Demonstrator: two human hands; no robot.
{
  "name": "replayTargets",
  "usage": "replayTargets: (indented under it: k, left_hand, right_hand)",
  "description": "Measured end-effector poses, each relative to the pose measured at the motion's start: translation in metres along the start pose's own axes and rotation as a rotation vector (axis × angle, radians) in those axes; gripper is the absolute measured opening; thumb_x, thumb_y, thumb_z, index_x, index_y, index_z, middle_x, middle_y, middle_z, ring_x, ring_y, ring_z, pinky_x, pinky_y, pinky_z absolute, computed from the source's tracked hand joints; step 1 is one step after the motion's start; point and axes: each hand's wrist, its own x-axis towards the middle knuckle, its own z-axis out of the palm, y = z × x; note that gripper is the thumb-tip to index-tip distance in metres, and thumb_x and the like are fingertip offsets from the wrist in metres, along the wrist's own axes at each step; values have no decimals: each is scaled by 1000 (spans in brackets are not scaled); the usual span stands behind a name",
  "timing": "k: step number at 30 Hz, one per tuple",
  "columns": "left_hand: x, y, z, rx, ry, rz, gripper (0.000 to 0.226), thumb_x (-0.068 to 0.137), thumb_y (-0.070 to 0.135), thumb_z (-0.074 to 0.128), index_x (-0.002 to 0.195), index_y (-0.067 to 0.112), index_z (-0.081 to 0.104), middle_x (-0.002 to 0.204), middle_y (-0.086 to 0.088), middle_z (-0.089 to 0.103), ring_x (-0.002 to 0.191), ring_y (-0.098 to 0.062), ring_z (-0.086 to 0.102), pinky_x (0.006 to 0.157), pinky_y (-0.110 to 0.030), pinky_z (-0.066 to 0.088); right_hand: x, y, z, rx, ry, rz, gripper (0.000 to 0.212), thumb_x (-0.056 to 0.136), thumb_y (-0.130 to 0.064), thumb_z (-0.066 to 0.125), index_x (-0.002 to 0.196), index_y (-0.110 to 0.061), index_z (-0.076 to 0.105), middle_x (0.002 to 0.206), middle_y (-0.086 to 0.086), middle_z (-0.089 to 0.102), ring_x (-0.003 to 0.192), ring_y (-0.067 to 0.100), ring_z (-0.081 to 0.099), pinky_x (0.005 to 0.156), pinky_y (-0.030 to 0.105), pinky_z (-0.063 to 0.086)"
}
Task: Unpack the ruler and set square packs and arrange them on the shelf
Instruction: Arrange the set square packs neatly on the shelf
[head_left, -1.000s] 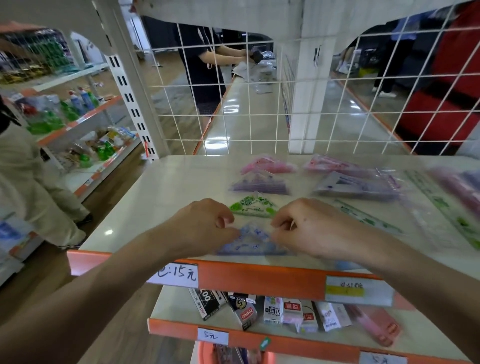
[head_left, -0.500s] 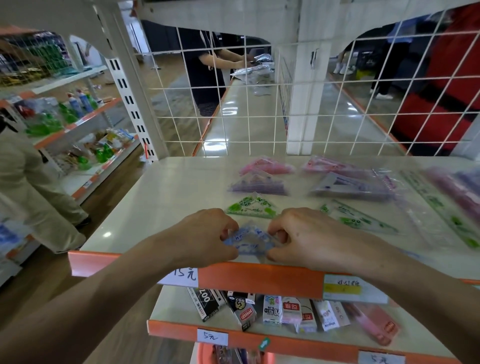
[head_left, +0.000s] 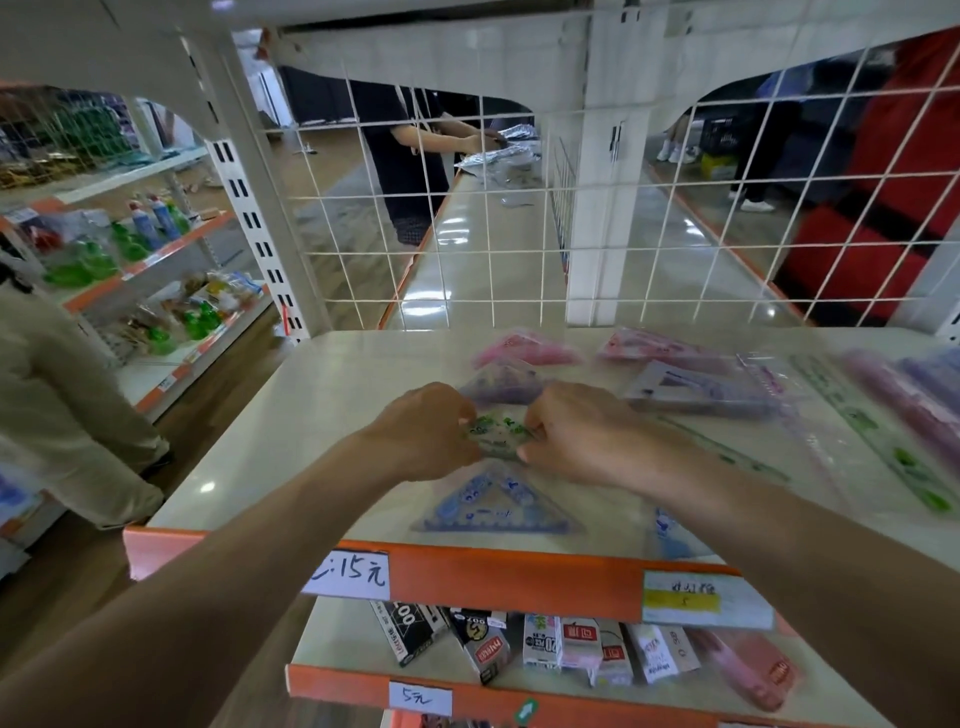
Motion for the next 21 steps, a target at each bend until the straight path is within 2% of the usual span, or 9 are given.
replayTargets:
  k: [4, 8, 12, 17, 21]
  left_hand:
    - [1, -1, 0, -12, -9, 11, 44, 88, 42, 61, 126, 20, 60, 120, -3, 57, 106, -20, 55, 79, -22, 37]
    - [1, -2, -3, -38, -39, 27, 45, 87, 36, 64, 127, 19, 59, 121, -3, 58, 108, -20, 54, 83, -23, 39]
    - [1, -3, -5, -52, -74, 43, 47, 86, 34, 66, 129, 17, 58, 120, -4, 59, 105, -19, 56, 87, -26, 44]
    - [1, -1, -6, -67, -94, 51, 53, 87, 31, 65, 136, 17, 50, 127, -3, 56, 112, -20, 53, 88, -25, 41]
    - [2, -3, -7, -81, -96, 47, 46, 84, 31, 68, 125, 14, 59, 117, -5, 62, 100, -20, 59, 86, -31, 51]
  right_hand:
    - [-2, 0, -2, 22, -17, -32, 26, 89, -29, 57, 70, -10, 57, 68, 0, 46, 68, 19, 51, 50, 24, 32]
    - [-4, 1, -9, 45, -73, -50, 25, 87, -33, 60, 77, -10, 59, 76, 0, 48, 73, 19, 51, 54, 26, 33]
    - [-2, -1, -12, 12, -104, -62, 28, 88, -30, 60, 68, -15, 46, 72, 0, 45, 71, 18, 47, 52, 26, 30]
    - [-2, -5, -12, -3, -116, -56, 26, 88, -35, 61, 80, -12, 56, 77, 1, 50, 73, 18, 50, 54, 27, 33]
    - [0, -5, -11, 7, -113, -38, 28, 87, -38, 61, 95, -11, 63, 88, 3, 58, 82, 20, 56, 58, 27, 37]
